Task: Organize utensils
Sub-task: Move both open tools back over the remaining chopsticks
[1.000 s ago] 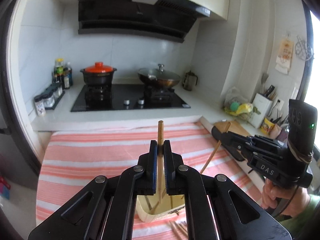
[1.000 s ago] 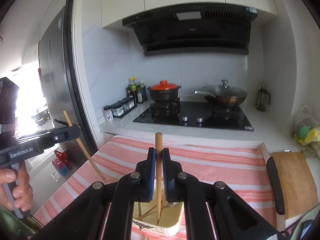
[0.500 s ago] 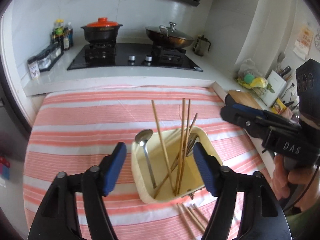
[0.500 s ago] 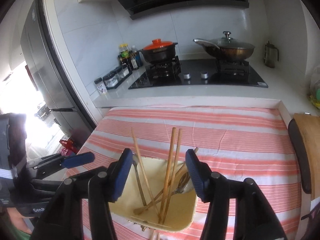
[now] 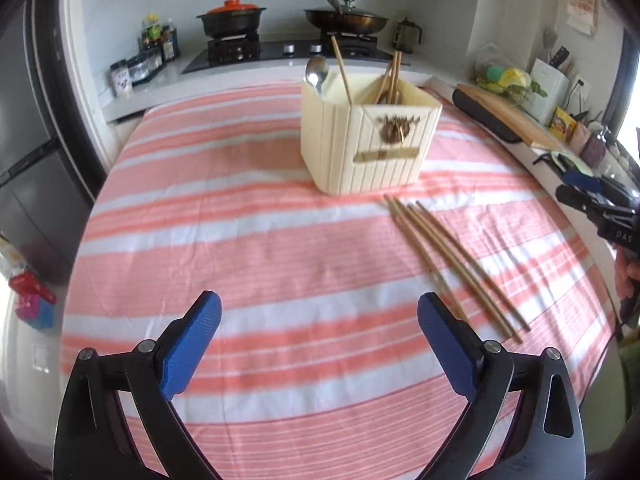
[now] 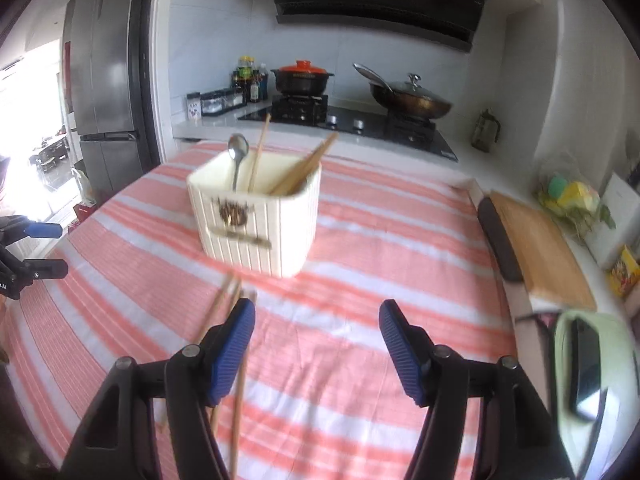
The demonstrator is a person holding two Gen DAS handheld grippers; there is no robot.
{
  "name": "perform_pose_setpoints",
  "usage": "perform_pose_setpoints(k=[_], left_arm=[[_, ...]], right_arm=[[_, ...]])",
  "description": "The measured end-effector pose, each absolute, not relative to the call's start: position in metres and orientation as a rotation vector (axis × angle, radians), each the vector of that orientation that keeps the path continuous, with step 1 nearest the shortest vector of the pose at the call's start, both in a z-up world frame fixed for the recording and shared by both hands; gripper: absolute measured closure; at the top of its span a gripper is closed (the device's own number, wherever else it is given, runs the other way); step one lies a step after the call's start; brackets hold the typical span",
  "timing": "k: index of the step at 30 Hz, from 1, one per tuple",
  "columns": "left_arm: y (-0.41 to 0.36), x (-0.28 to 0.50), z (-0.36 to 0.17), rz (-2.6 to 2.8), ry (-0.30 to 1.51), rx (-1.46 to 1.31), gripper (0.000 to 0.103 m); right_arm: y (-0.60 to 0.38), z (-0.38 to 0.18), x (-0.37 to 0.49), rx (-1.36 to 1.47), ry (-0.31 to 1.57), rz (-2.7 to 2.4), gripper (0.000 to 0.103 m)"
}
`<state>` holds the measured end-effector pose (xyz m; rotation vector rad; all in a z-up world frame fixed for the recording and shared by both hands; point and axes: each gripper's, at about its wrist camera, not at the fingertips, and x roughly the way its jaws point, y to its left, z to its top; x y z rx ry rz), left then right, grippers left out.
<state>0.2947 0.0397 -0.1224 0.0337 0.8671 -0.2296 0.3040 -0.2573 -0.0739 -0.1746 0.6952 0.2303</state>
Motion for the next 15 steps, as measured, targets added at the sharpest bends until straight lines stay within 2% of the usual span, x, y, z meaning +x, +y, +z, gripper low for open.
perform_pose_setpoints(k=[6,15], left_arm=[[0.031,0.29,-0.189,-0.188,0.88,-0.058,0.005],[0.015,0.301,-0.21,-0.142,0.92,0.021,0.005]], right_arm=[[-0.289,-0.165,0.263,-0.16,0.791,0.097,0.037],[-0.321,-0.196,0.269,-0.034,0.867,0.035,0.037]])
